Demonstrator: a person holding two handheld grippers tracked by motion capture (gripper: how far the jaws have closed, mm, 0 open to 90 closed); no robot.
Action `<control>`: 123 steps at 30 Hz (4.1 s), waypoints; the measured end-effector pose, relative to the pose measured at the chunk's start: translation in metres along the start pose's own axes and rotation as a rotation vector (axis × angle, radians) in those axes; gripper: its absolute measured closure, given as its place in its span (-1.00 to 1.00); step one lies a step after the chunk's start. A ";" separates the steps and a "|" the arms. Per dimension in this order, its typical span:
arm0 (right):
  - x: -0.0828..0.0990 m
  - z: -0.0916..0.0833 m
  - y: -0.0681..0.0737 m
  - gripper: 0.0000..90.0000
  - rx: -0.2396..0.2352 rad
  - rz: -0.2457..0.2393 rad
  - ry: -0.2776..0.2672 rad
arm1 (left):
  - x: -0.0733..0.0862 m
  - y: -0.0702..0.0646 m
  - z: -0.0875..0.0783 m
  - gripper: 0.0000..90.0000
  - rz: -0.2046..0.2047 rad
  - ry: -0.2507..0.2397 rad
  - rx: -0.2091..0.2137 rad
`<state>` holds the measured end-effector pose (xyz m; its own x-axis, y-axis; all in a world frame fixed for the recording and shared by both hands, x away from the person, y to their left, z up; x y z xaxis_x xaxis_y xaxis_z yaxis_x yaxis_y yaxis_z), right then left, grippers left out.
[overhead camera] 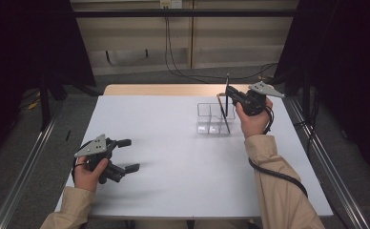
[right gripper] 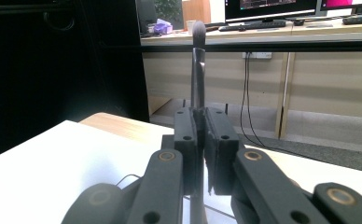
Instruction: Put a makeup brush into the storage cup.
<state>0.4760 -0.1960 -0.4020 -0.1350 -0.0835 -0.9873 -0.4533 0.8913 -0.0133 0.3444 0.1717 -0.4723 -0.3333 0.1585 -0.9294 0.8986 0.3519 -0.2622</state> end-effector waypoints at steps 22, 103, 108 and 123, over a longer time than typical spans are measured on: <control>0.012 0.000 0.001 0.88 -0.002 -0.005 0.011 | 0.000 0.000 0.000 -0.99 0.001 0.001 0.003; 0.028 -0.014 0.024 -0.43 -0.124 -0.033 0.032 | -0.001 -0.001 -0.004 -0.99 0.010 0.001 -0.011; 0.028 -0.017 0.029 -0.50 -0.145 -0.053 0.033 | -0.003 -0.002 -0.001 -0.99 0.007 -0.003 -0.007; 0.030 -0.022 0.035 -0.58 -0.178 -0.051 0.035 | 0.000 -0.003 -0.003 -0.99 0.004 0.003 -0.010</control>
<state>0.4367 -0.1776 -0.4288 -0.1367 -0.1449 -0.9800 -0.6087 0.7928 -0.0323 0.3407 0.1735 -0.4710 -0.3311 0.1628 -0.9294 0.8968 0.3605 -0.2563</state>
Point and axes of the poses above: each handheld gripper's, and its own axes: z roughly forward along the jaws, x roughly out of its underside, y roughly to its left, the point moved 8 cm from there along z, roughly forward along the jaws, and after that the axes turned 9 degrees about -z, right-handed, at the moved point
